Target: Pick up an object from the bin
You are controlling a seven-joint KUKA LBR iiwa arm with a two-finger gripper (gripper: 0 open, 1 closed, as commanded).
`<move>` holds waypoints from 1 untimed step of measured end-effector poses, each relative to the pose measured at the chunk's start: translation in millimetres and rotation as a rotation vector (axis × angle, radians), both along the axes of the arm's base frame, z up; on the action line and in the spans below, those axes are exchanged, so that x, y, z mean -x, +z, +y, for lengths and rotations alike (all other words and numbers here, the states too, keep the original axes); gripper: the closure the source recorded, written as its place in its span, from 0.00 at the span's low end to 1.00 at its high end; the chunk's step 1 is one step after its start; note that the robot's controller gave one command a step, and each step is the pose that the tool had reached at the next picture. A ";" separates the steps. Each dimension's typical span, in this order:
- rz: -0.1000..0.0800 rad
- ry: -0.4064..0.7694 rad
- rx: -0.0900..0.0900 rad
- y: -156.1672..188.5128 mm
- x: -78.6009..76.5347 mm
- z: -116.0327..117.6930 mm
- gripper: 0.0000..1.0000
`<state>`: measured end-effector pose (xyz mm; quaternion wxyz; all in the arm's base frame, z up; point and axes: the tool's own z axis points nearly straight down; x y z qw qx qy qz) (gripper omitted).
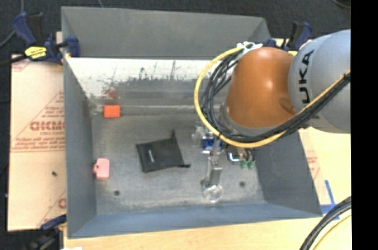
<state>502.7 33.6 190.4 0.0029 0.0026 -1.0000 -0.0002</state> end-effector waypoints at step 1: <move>-0.009 -0.002 0.000 4.3 -1.8 -0.2 0.00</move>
Offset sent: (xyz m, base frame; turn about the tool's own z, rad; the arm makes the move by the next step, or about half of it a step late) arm 0.0580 0.0440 -0.1204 -0.2794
